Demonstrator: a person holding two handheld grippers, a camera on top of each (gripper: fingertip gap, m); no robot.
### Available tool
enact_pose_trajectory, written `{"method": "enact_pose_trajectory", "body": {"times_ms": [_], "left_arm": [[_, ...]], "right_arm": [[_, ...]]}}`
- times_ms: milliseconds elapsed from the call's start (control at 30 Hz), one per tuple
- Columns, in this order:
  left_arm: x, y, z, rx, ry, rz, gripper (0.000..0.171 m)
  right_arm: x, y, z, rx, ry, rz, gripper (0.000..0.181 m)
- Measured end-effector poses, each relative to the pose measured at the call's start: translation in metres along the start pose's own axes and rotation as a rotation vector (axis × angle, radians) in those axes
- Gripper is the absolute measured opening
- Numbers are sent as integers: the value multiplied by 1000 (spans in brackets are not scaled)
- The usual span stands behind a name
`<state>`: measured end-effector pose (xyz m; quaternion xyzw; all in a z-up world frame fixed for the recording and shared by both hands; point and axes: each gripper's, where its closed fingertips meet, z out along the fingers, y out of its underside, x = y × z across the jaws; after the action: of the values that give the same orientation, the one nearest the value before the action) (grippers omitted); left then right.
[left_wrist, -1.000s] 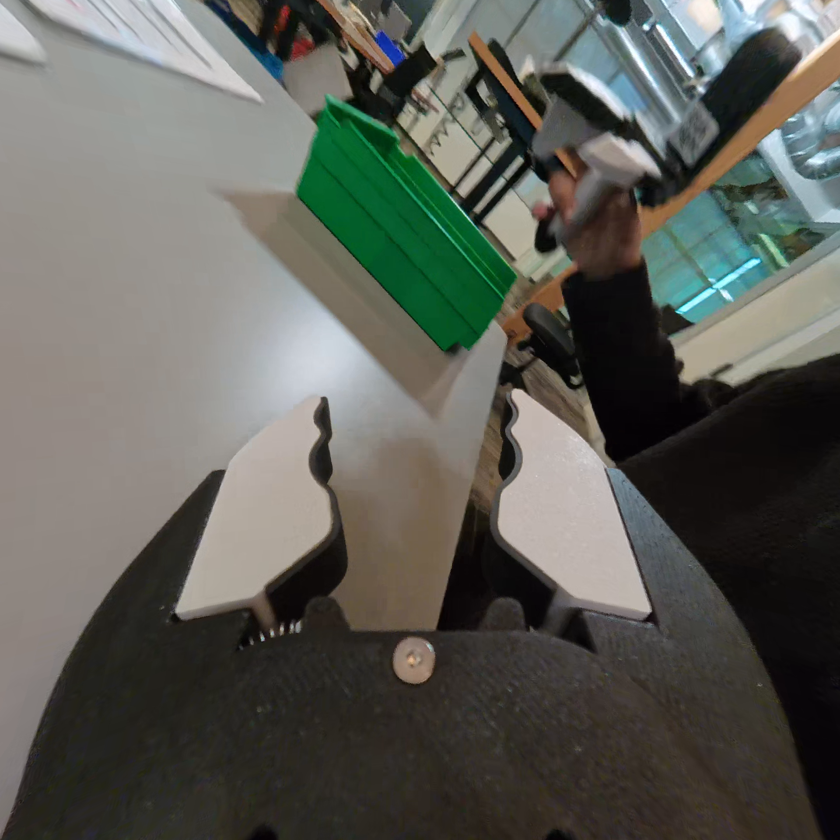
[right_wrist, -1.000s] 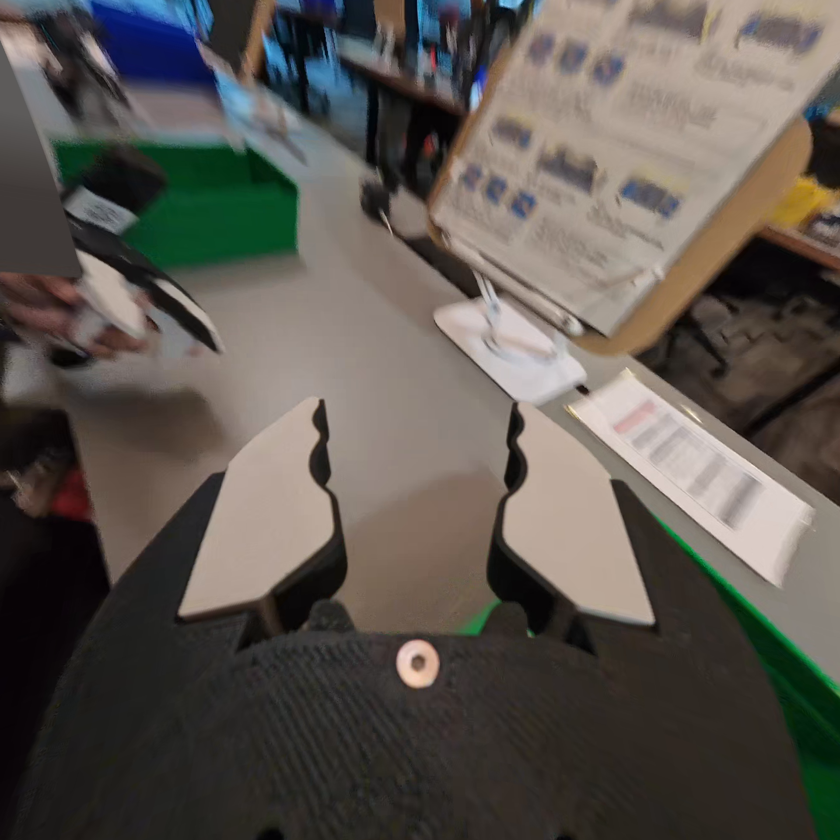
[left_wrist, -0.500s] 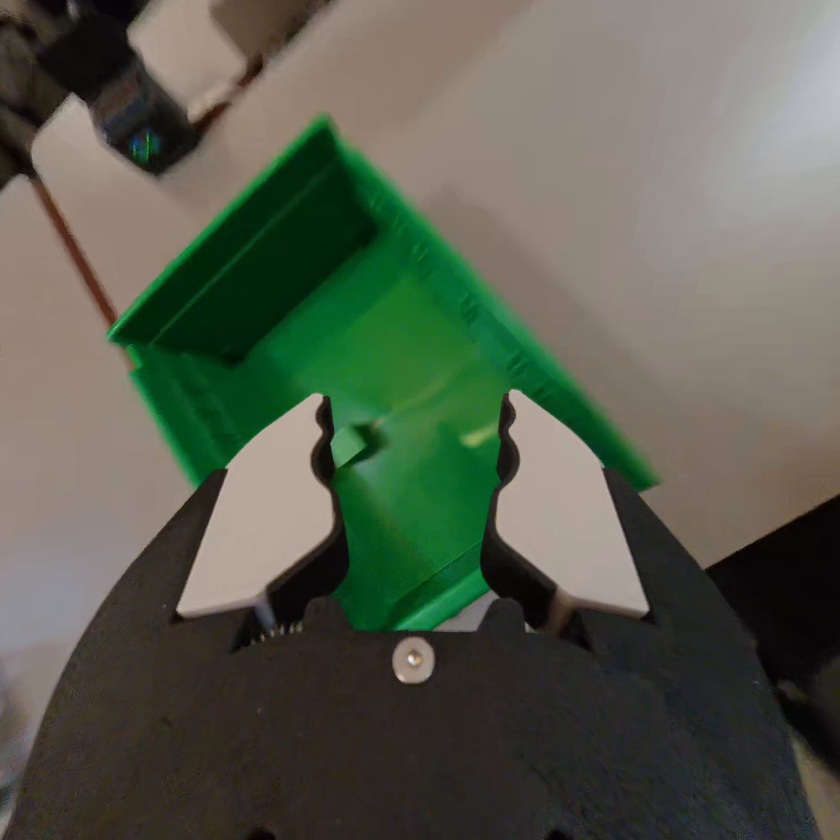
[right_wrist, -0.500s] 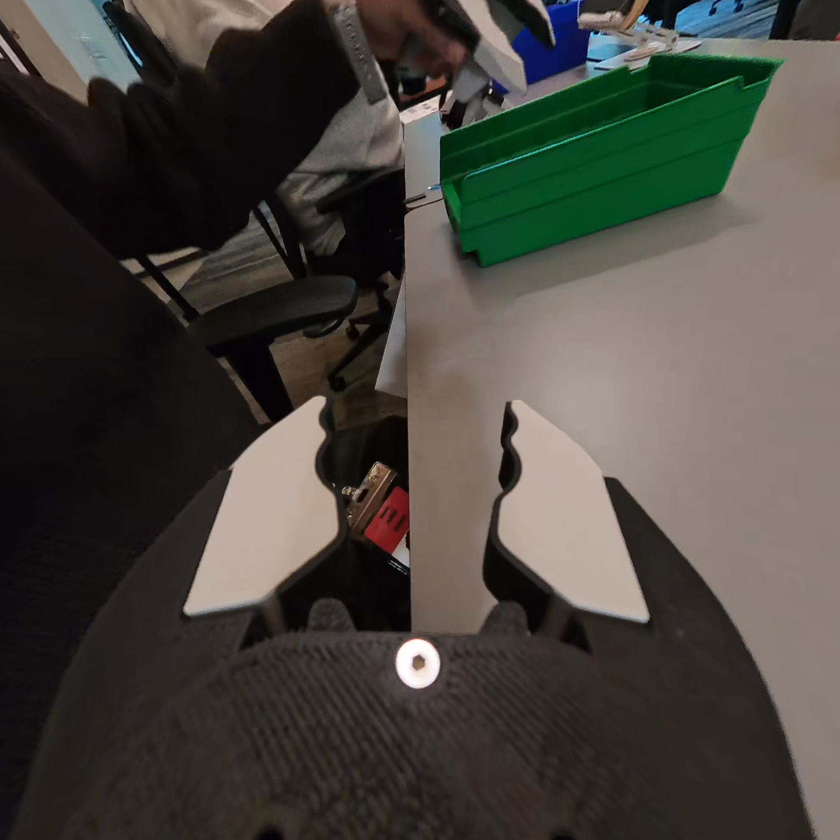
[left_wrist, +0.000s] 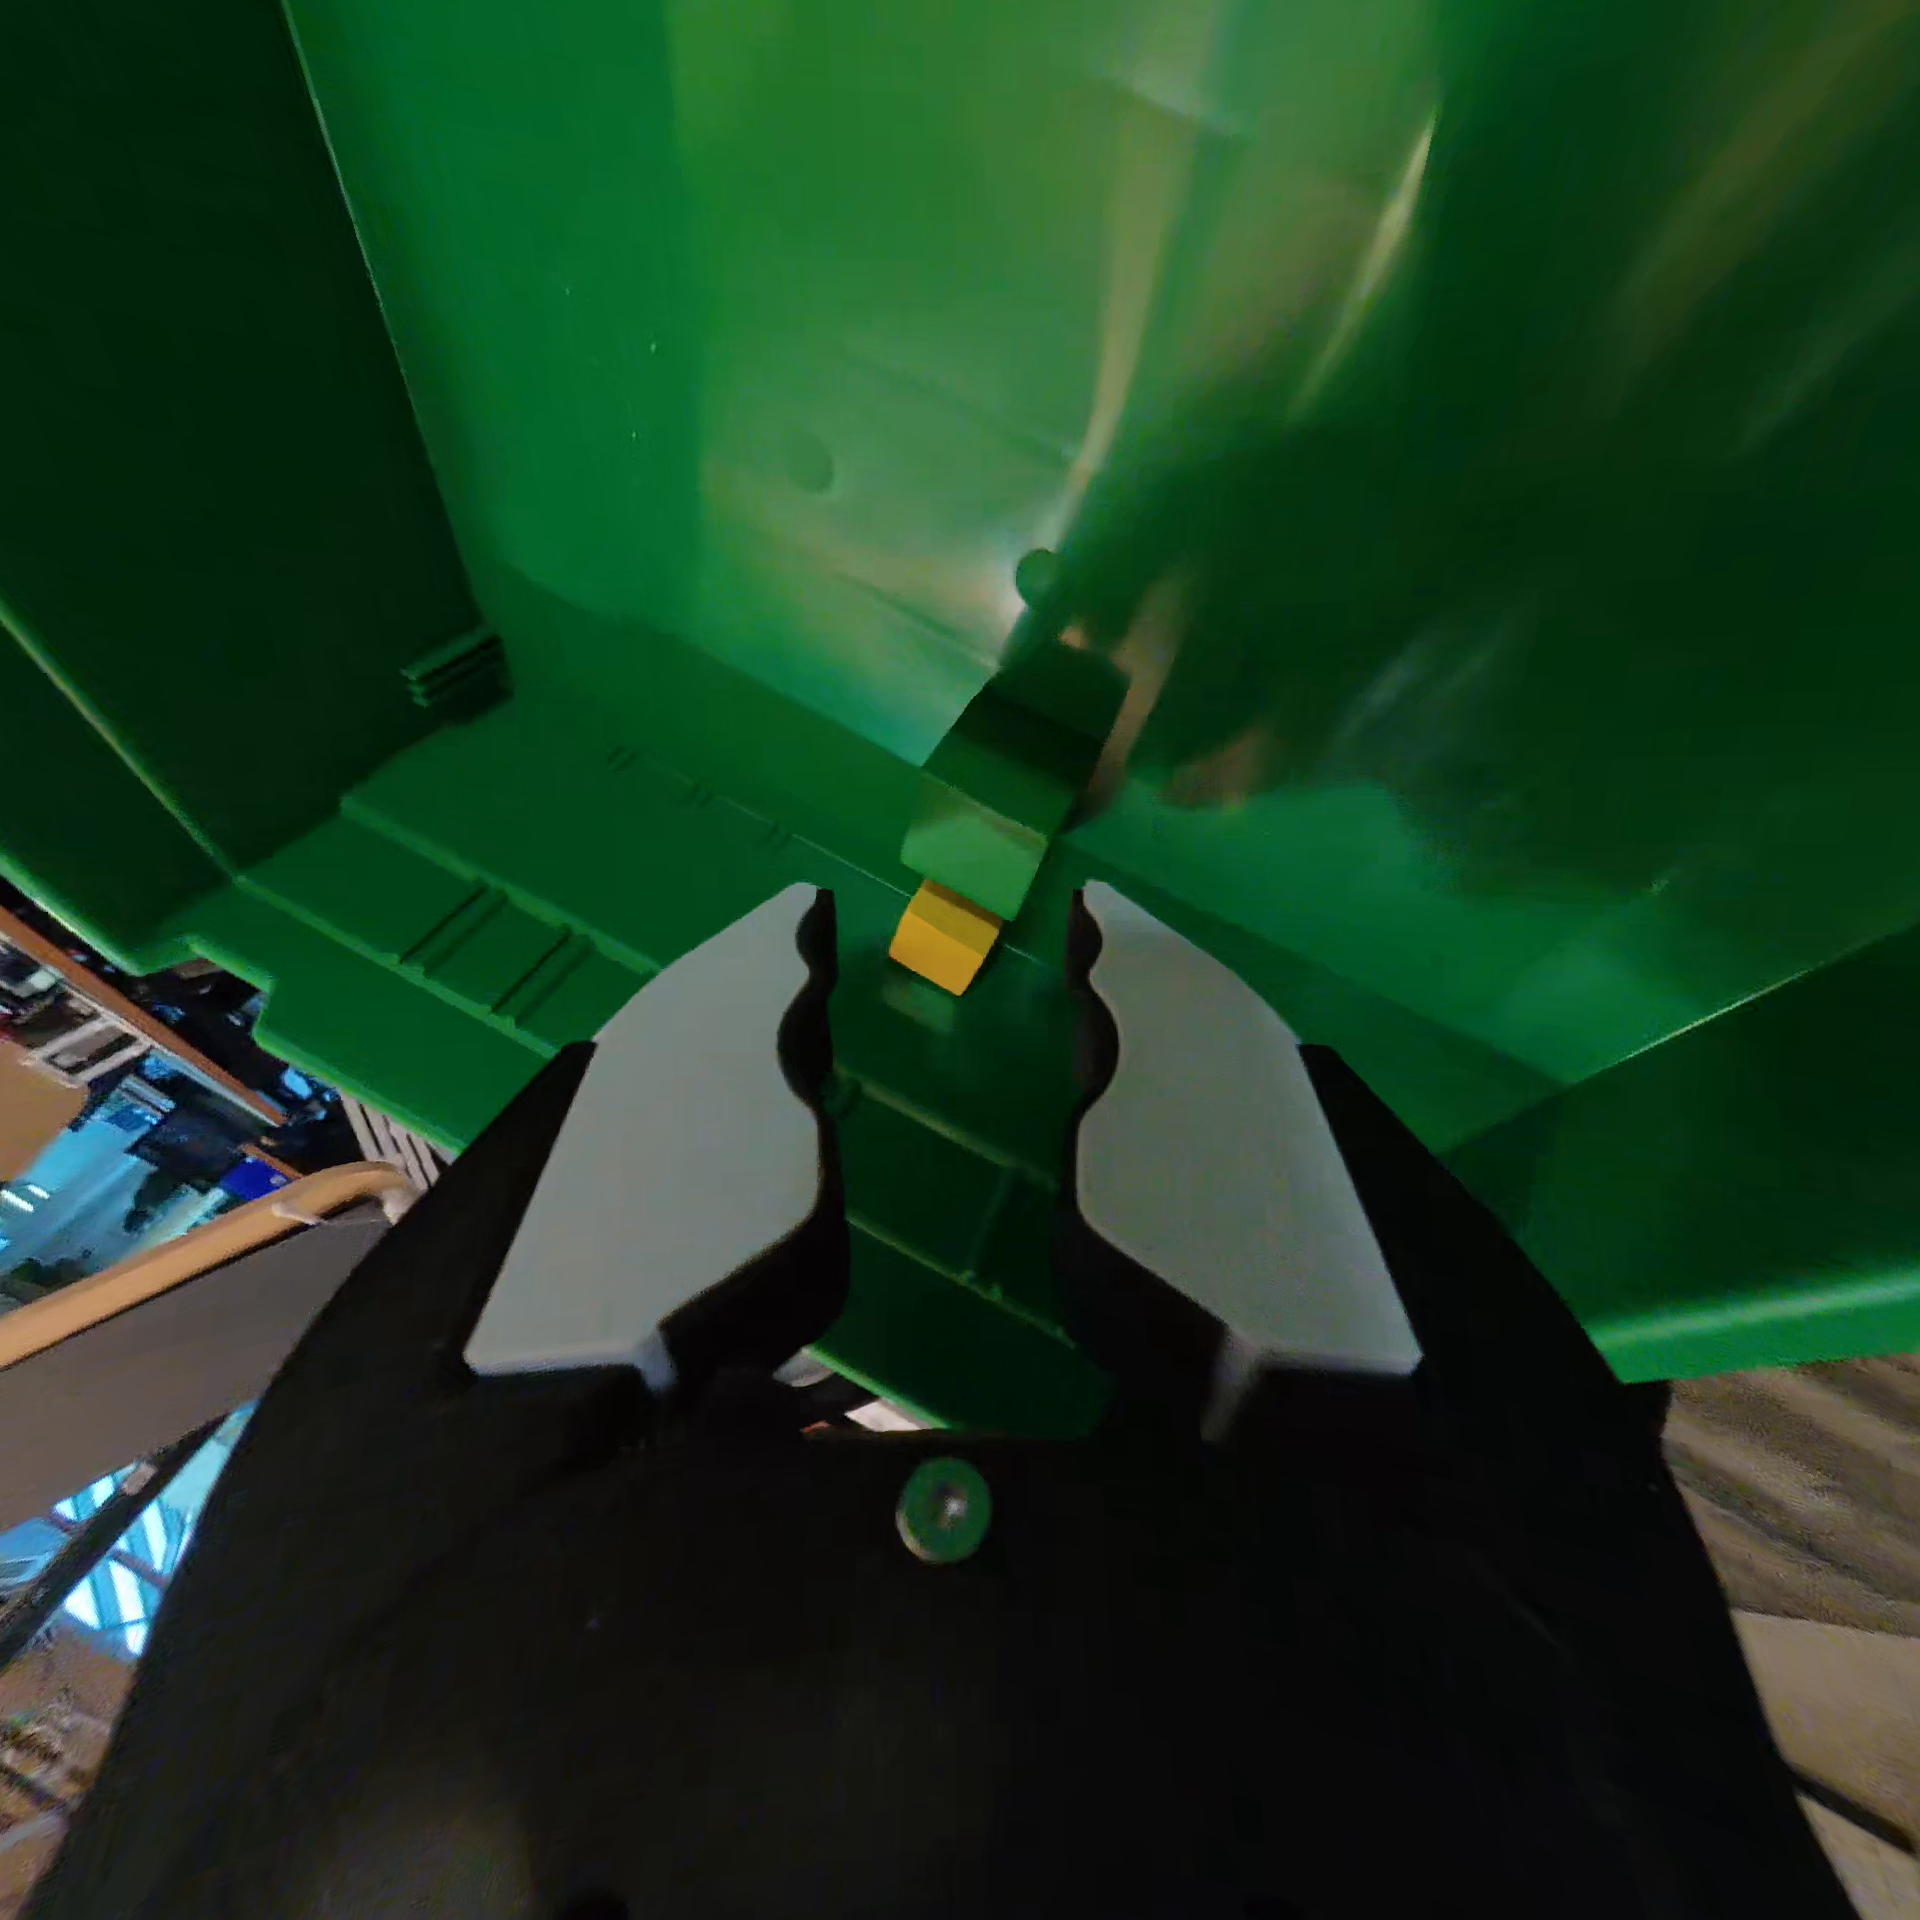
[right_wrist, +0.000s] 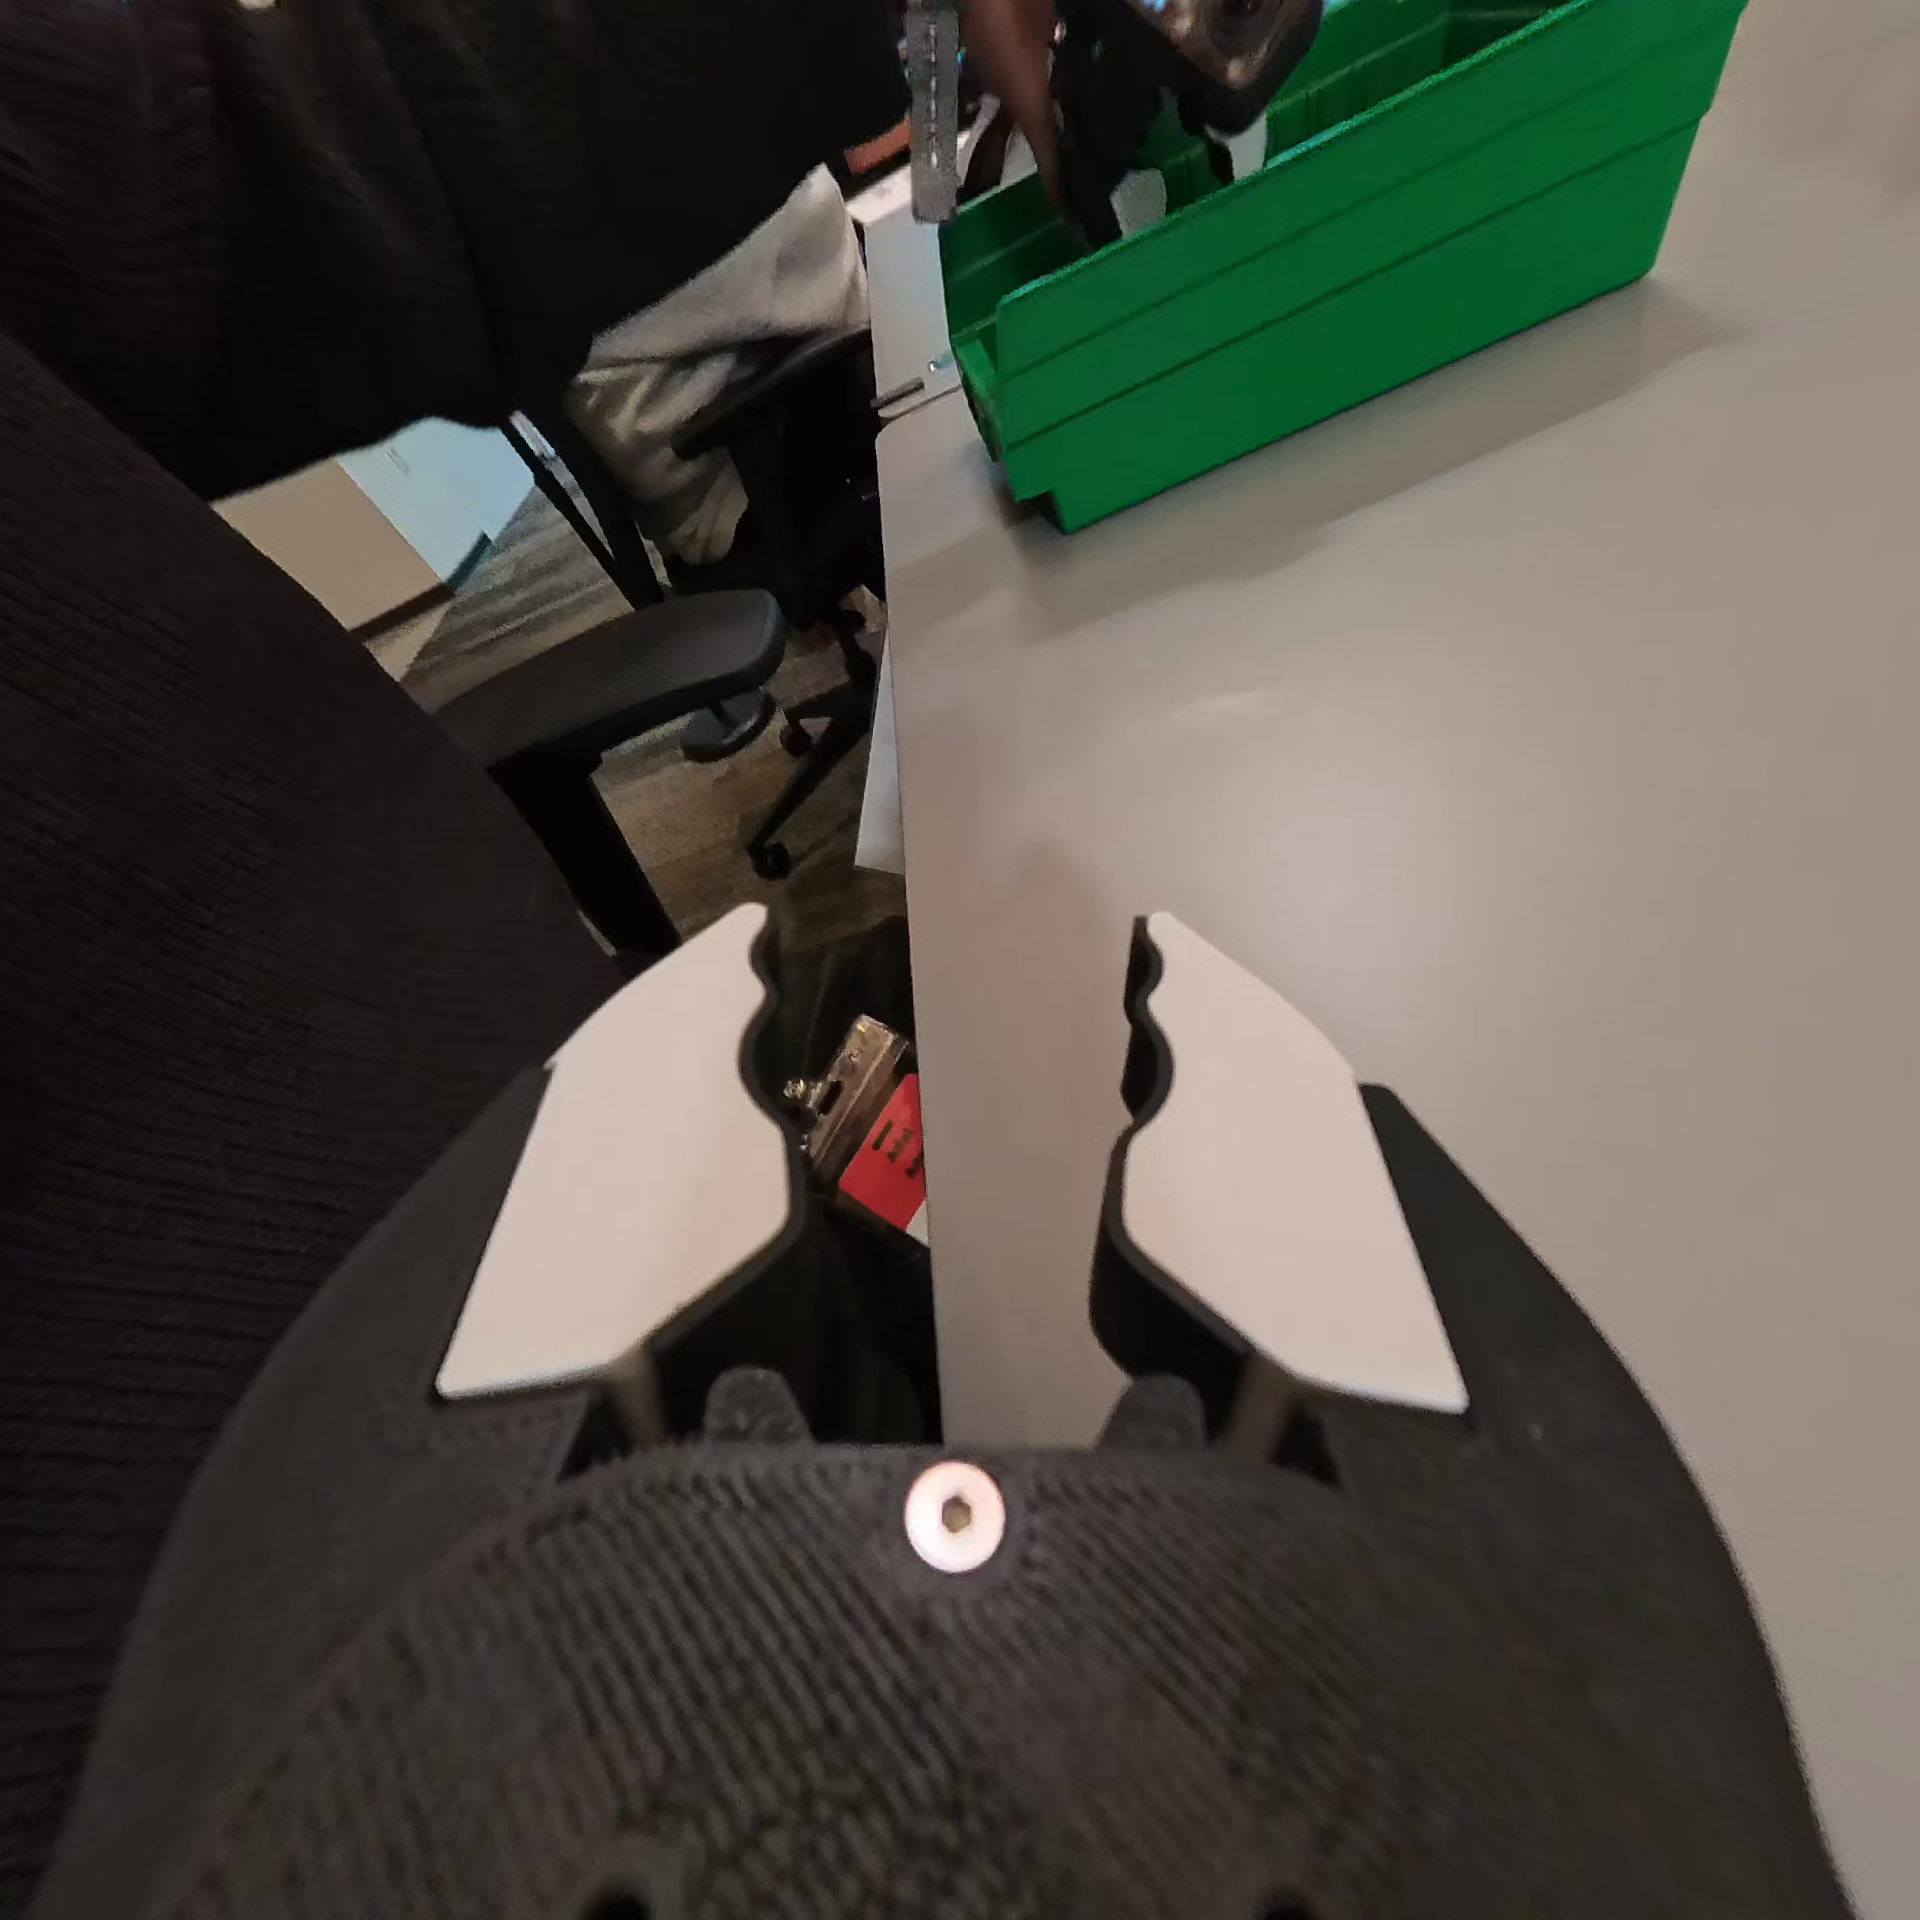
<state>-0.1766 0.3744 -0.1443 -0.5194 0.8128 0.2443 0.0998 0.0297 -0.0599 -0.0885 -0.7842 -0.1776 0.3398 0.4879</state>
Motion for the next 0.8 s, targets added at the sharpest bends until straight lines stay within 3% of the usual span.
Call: {"method": "enact_pose_trajectory", "body": {"times_ms": [200, 633, 733, 800], "left_arm": [[2, -8, 0, 52, 87, 11, 44], [7, -9, 10, 5, 113, 57, 32], [-5, -13, 0, 64, 65, -5, 31], [-21, -21, -19, 187, 12, -108, 31]], "right_arm": [[2, 11, 5, -41, -9, -5, 63], [9, 8, -1, -3, -17, 46, 59], [9, 7, -1, 3, -20, 47, 59], [8, 6, -2, 7, -20, 44, 59]]}}
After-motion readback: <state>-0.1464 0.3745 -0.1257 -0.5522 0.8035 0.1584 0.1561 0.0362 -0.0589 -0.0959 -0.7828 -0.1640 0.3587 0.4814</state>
